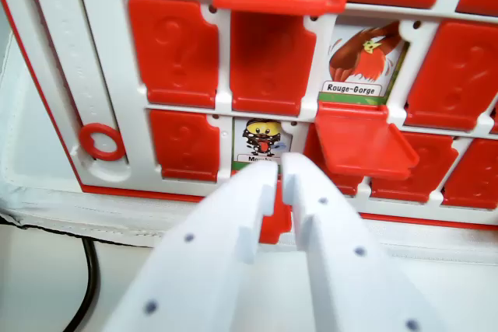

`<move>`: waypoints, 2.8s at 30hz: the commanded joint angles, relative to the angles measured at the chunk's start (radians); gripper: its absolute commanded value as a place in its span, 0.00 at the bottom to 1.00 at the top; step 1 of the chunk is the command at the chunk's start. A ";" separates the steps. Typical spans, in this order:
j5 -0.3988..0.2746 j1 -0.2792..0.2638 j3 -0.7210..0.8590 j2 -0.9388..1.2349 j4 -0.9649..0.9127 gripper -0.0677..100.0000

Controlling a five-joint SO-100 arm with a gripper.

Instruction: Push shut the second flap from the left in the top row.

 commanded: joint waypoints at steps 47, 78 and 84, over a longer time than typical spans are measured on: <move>-0.020 0.008 -0.623 -0.367 -0.043 0.00; -0.006 0.066 -0.603 0.064 0.291 0.00; -0.011 0.084 -0.652 0.161 0.541 0.00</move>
